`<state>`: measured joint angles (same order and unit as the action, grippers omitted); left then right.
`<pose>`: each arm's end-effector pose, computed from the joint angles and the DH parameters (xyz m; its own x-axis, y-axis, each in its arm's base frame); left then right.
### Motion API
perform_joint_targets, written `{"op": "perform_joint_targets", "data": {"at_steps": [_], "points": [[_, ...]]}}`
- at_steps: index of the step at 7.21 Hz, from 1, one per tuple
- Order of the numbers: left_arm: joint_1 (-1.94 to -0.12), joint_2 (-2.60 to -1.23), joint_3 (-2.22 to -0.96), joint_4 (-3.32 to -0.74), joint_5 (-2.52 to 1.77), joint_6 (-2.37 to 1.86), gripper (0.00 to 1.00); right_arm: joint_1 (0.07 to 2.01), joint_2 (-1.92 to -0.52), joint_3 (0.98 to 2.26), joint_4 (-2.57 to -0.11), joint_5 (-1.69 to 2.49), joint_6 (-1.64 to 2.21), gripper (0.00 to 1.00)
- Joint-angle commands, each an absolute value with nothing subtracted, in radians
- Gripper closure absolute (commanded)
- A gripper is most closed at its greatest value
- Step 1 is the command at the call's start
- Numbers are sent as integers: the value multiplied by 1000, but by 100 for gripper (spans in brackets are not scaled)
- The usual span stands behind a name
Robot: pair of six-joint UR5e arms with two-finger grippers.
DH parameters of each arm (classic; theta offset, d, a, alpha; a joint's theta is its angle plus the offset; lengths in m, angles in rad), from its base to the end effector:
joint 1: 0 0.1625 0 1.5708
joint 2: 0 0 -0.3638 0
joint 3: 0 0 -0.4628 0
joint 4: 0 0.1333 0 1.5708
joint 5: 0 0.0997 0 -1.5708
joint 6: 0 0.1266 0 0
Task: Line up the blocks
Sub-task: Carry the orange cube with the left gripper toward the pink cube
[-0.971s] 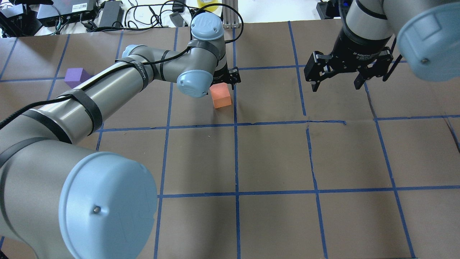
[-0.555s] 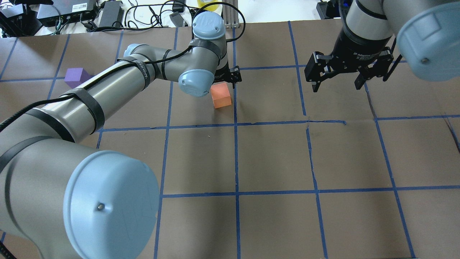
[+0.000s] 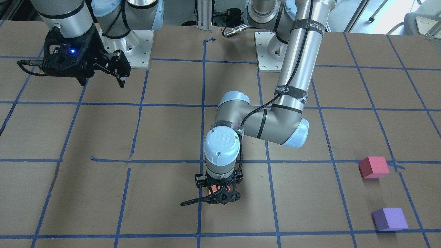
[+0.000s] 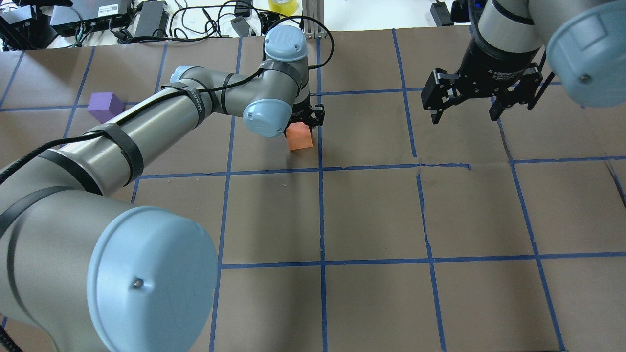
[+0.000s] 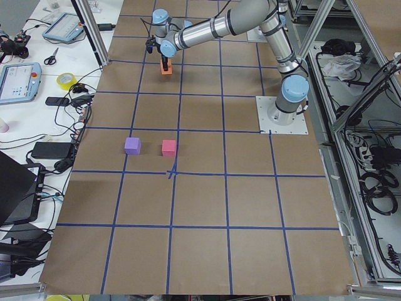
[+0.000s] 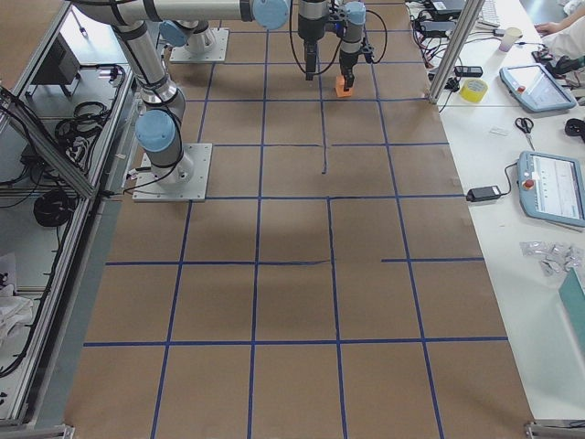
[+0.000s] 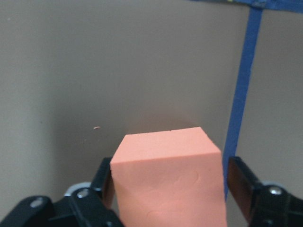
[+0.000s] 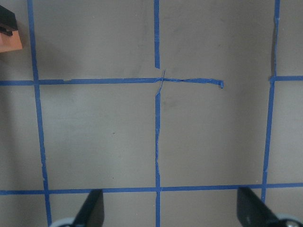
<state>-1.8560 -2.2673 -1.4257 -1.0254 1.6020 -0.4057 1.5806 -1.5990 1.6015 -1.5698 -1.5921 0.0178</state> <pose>-0.3285 -0.6608 0.0720 -0.9923 -0.1202 -0.0310 -0.1200 0.9927 -0.0068 0.1360 -0.5505 0.3981 -0.9997 0.0079 0.0214 0.0080 1.0000 0.0031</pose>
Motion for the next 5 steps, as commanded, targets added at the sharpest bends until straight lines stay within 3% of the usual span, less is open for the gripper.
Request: {"op": "perform_joint_targets", "data": {"at_steps": [1,5], "points": [[-1847,-2235,-1430,-1035,1603,-384,100,1575,-1600,1601,-1569,-1592,17,0],[-1653,-2099,-1455,-1148,1575,-239,100,1572,-1598,1601,-1568,-1598,17,0]]}}
